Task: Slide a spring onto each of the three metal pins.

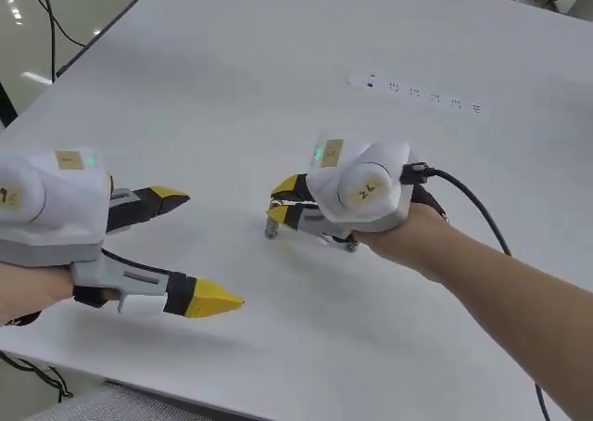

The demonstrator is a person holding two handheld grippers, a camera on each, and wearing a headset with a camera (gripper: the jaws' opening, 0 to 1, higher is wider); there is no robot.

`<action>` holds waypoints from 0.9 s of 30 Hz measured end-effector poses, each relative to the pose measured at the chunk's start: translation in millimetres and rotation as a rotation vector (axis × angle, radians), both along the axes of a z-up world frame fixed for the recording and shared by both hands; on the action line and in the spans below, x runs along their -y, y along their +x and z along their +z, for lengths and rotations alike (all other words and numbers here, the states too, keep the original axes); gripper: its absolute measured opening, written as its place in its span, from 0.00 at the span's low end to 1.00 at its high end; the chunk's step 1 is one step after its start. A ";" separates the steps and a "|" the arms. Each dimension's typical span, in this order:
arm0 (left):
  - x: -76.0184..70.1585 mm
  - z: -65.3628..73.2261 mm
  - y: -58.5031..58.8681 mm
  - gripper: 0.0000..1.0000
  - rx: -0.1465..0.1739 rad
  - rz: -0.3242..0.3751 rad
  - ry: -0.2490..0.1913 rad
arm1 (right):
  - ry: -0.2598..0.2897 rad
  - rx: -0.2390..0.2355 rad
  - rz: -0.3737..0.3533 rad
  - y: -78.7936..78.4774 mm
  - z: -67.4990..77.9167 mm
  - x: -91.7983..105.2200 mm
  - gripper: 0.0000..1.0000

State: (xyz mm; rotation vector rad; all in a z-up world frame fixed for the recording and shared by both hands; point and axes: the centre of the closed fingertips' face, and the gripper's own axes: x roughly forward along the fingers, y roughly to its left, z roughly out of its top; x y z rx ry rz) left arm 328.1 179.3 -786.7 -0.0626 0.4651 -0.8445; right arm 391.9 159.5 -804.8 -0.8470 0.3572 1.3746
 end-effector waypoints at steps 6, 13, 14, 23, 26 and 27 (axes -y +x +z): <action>0.3 -0.7 -0.3 0.95 -0.002 -0.002 0.002 | -0.022 0.011 0.016 -2.9 -5.5 3.0 0.08; 0.4 -1.3 -1.3 0.95 -0.004 -0.001 0.002 | -0.042 0.008 0.030 -6.7 -12.2 2.2 0.08; 0.4 -1.1 -1.4 0.95 -0.004 -0.001 0.001 | -0.043 0.006 0.029 -6.8 -12.7 2.1 0.08; 0.6 0.8 -0.3 0.95 -0.002 0.000 -0.001 | -0.032 -0.022 0.012 -7.3 -11.8 2.2 0.09; 3.0 2.1 0.4 0.95 -0.001 -0.006 0.002 | -0.019 -0.026 -0.002 -6.4 -11.0 2.7 0.16; 4.0 3.2 1.1 0.95 0.000 -0.008 0.002 | -0.009 -0.032 -0.010 -6.4 -10.0 2.8 0.17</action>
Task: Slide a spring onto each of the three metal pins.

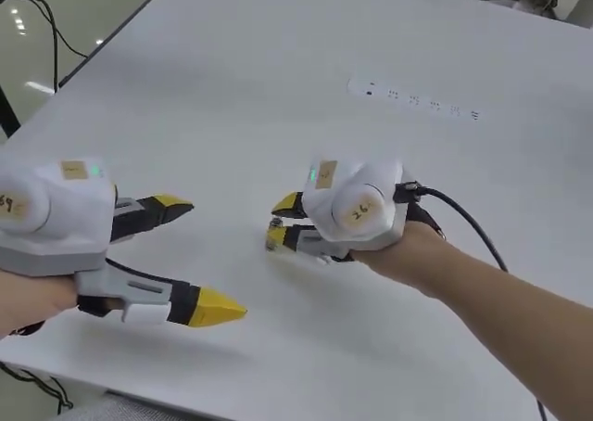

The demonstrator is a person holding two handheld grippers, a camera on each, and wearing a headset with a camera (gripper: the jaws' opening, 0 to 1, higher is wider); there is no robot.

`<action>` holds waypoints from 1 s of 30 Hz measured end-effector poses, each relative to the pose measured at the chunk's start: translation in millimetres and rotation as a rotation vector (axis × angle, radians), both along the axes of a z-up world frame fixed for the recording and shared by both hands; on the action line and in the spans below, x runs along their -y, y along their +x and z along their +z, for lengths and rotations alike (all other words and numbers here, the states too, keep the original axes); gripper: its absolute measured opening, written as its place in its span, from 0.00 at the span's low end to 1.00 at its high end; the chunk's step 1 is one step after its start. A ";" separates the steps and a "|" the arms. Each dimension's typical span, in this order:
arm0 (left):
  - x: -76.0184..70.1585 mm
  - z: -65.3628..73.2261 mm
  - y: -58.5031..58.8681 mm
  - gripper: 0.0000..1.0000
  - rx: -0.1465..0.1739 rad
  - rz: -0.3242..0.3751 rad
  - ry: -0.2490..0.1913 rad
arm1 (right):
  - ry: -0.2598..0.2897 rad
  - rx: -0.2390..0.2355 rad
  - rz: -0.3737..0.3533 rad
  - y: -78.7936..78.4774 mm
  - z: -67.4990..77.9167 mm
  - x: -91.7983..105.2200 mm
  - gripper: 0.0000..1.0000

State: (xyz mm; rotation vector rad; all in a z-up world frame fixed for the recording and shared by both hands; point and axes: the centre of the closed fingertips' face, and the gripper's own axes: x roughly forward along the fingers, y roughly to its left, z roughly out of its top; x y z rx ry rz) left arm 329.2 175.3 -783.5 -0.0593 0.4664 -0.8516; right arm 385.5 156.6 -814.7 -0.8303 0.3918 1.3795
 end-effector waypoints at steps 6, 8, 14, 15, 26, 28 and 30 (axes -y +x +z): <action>5.3 7.2 3.2 0.95 0.009 -0.012 0.005 | 0.052 -0.041 -0.043 -1.3 10.6 6.0 0.18; 6.7 10.0 4.5 0.95 0.013 -0.015 0.005 | 0.086 -0.062 -0.072 -0.7 16.8 10.3 0.19; 12.6 15.6 7.0 0.95 0.022 -0.031 0.013 | 0.221 -0.159 -0.189 2.3 36.5 26.4 0.22; 14.2 16.8 7.6 0.95 0.024 -0.035 0.014 | 0.246 -0.176 -0.213 3.0 39.6 31.1 0.23; 27.3 32.9 12.0 0.95 0.055 -0.063 0.014 | 0.359 -0.214 -0.281 -5.3 60.9 60.3 0.36; 28.0 35.4 13.0 0.96 0.062 -0.063 0.014 | 0.383 -0.209 -0.288 -6.3 66.3 63.5 0.40; 28.5 37.1 13.5 0.96 0.067 -0.066 0.019 | 0.405 -0.208 -0.292 -9.0 70.7 68.1 0.42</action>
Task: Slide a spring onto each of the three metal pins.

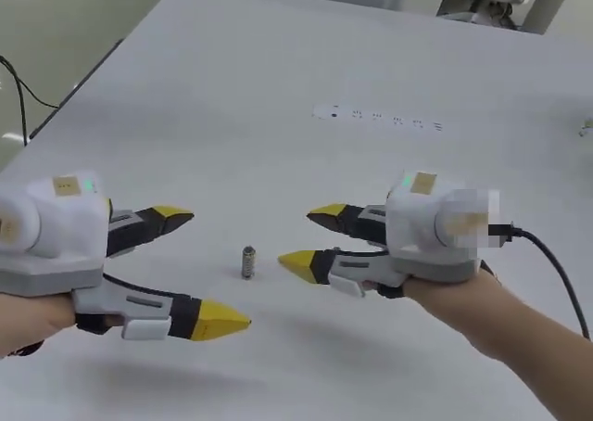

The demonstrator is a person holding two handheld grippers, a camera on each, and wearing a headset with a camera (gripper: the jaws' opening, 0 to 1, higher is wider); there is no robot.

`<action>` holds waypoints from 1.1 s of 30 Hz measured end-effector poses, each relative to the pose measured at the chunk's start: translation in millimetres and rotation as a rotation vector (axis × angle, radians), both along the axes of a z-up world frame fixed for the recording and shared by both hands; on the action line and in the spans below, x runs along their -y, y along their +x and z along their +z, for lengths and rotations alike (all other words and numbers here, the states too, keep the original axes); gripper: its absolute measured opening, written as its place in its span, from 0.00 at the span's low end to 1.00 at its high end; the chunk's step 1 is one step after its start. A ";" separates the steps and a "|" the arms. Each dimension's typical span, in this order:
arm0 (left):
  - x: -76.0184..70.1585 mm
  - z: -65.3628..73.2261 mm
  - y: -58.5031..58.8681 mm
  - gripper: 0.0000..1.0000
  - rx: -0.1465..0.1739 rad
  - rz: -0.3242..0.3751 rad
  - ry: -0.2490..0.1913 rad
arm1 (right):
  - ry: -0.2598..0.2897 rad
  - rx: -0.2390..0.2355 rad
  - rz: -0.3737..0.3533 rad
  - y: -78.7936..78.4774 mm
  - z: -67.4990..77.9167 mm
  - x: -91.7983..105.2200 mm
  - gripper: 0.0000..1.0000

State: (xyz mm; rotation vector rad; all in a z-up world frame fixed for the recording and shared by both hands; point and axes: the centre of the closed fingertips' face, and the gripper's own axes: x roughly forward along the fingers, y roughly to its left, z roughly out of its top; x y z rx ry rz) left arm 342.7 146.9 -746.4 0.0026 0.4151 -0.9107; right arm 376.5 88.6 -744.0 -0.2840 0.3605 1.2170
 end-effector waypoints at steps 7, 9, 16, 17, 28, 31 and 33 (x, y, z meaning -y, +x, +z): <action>-2.0 6.3 3.6 0.98 0.037 0.012 0.007 | 0.035 -0.011 -0.031 -11.6 -1.8 27.8 0.51; -1.6 7.6 3.7 0.98 0.045 0.015 0.005 | 0.039 -0.015 -0.057 -12.4 -3.0 39.9 0.52; 4.1 7.0 -0.2 0.98 0.048 0.005 0.010 | 0.034 -0.012 -0.099 -17.3 -3.8 78.0 0.64; 4.2 7.4 0.1 0.98 0.048 0.007 0.008 | 0.042 -0.013 -0.105 -18.1 -2.3 81.6 0.65; 7.5 7.5 -3.8 0.98 0.048 0.020 -0.003 | 0.108 -0.038 -0.215 -24.8 -8.6 117.1 0.87; 2.2 7.8 -3.9 0.98 0.054 0.030 0.000 | 0.102 -0.032 -0.229 -28.0 -12.5 125.7 0.93; -2.6 6.7 -4.5 0.98 0.057 0.042 0.004 | 0.111 -0.049 -0.248 -28.6 -15.1 132.9 0.95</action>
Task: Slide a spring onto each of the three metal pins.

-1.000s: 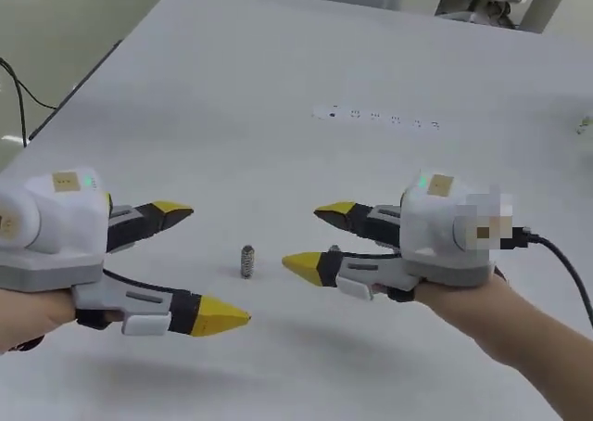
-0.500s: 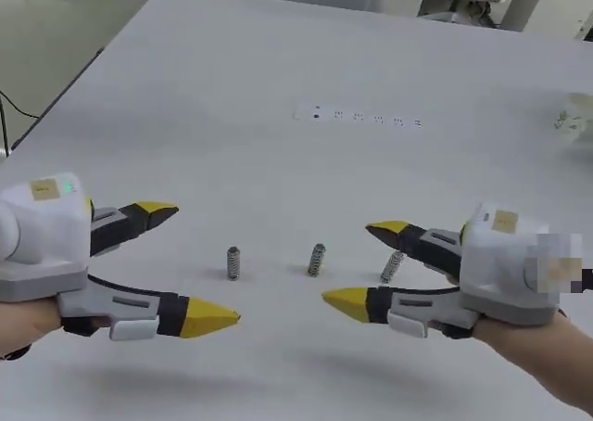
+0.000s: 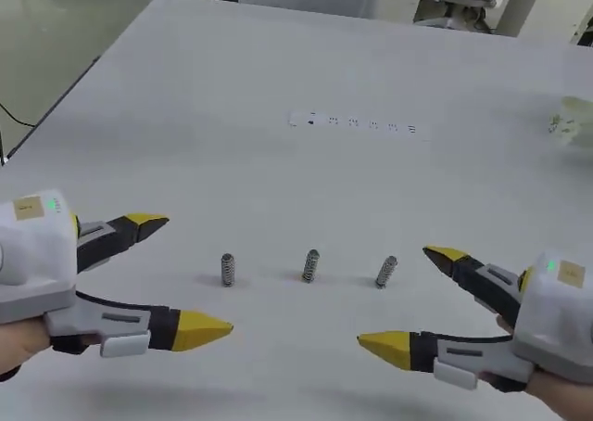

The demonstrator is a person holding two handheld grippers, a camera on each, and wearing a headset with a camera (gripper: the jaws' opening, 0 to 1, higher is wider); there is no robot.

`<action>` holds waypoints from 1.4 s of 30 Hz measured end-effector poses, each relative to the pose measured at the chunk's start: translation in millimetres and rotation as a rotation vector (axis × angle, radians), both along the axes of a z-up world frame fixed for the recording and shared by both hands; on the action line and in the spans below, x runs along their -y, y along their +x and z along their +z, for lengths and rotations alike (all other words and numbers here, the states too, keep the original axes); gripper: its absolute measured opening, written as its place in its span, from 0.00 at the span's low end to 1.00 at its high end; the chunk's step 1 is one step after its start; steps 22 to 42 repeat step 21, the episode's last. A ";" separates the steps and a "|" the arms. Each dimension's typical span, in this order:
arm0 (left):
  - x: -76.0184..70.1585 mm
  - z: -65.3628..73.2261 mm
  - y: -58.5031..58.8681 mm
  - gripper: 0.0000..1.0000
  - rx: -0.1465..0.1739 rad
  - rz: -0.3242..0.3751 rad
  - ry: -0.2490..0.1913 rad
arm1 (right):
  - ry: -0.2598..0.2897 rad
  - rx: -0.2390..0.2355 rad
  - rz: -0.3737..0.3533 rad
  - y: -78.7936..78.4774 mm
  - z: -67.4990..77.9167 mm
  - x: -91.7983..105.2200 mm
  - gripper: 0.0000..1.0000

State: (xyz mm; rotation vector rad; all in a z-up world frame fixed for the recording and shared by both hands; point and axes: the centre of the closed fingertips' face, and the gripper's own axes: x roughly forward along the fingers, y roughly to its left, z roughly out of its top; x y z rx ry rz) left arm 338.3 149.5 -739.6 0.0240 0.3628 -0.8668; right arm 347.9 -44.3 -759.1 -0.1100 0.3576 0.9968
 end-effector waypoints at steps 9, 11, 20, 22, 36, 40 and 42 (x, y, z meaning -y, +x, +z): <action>-4.5 0.8 -2.2 0.98 0.003 0.008 0.003 | -0.012 -0.022 -0.035 3.1 -6.8 13.8 0.99; -4.2 3.4 -2.2 0.98 0.013 0.012 -0.002 | -0.013 -0.023 -0.039 3.4 -6.9 15.7 0.99; -8.7 1.1 -5.2 0.98 0.009 0.030 -0.001 | -0.024 -0.039 -0.041 0.8 -13.0 19.1 0.99; -9.5 0.9 -5.0 0.98 0.010 0.034 -0.001 | -0.028 -0.040 -0.040 0.5 -14.2 19.2 0.99; -9.5 0.9 -5.0 0.98 0.010 0.034 -0.001 | -0.028 -0.040 -0.040 0.5 -14.2 19.2 0.99; -9.5 0.9 -5.0 0.98 0.010 0.034 -0.001 | -0.028 -0.040 -0.040 0.5 -14.2 19.2 0.99; -9.5 0.9 -5.0 0.98 0.010 0.034 -0.001 | -0.028 -0.040 -0.040 0.5 -14.2 19.2 0.99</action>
